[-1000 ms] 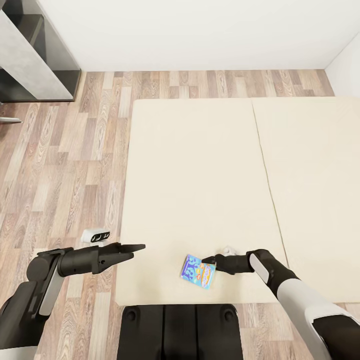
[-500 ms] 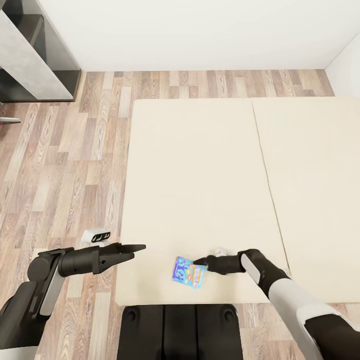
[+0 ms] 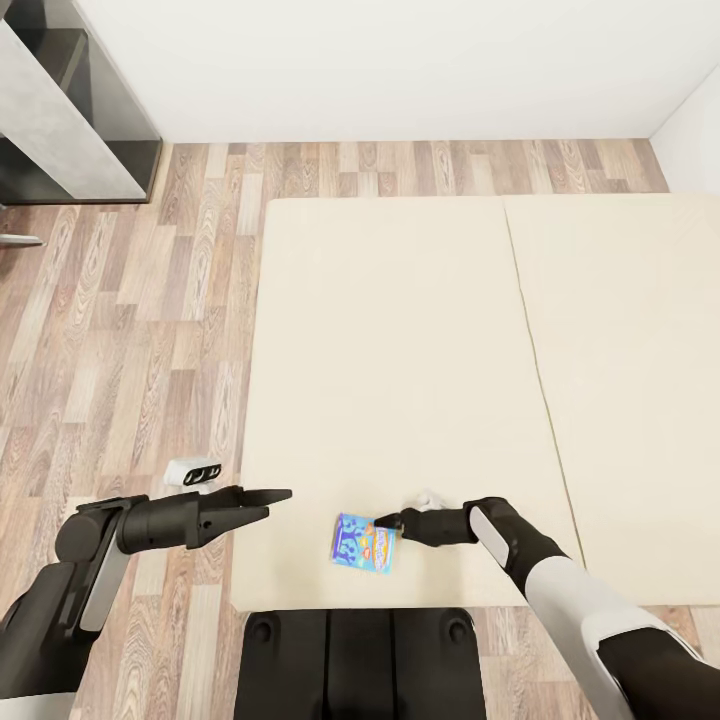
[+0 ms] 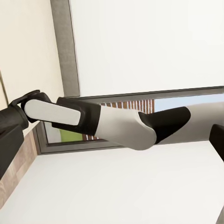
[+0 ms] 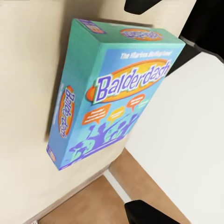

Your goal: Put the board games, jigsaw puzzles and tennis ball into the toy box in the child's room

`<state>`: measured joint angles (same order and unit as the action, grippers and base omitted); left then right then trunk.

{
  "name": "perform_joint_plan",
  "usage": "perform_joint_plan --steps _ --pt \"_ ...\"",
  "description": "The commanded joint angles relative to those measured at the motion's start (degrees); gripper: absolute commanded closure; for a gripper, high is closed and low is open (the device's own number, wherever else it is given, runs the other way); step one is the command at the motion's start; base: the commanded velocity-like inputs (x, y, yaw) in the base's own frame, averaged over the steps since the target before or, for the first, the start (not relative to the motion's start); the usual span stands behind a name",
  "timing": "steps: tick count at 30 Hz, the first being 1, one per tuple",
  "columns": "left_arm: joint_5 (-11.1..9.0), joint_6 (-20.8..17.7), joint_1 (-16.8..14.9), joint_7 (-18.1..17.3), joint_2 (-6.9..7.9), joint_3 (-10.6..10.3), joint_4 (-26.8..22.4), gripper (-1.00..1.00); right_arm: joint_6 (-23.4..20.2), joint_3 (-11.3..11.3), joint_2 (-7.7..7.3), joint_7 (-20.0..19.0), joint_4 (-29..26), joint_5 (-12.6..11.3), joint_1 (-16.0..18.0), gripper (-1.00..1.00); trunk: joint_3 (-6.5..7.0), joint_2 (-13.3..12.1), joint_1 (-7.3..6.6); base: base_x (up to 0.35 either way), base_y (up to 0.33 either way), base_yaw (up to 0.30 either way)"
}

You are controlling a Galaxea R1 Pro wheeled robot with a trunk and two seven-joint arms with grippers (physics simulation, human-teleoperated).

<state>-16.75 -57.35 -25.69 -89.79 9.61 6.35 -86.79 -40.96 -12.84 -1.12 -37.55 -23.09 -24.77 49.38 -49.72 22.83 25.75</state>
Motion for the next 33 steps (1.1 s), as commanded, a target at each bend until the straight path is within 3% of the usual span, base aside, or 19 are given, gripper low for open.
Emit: perform_joint_plan --steps 1,13,20,33 --pt "0.03 -0.6 -0.01 -0.21 0.0 -0.03 -0.01 -1.0 -0.2 -0.24 -0.05 -0.06 -0.19 -0.21 0.02 -1.0 -0.06 0.09 0.03 0.0 0.0 0.0" --pt "0.05 -0.57 -0.02 -0.21 -0.15 -0.15 0.04 -1.0 -0.27 -0.26 0.17 -0.08 -3.34 -0.19 0.02 -1.0 -0.06 0.09 0.03 0.0 0.0 0.0" --pt "0.05 -0.6 -0.03 -0.21 -0.12 -0.18 0.04 -1.0 -0.51 -0.34 1.86 0.04 -3.29 -0.03 0.02 -1.0 -0.06 0.09 0.03 0.0 0.0 0.0" --pt "0.05 -0.57 -0.03 -0.21 -0.12 -0.2 0.04 -1.0 -0.63 -0.39 2.02 0.17 -3.11 -0.01 0.02 -1.0 -0.06 0.09 0.03 0.0 0.0 0.0"
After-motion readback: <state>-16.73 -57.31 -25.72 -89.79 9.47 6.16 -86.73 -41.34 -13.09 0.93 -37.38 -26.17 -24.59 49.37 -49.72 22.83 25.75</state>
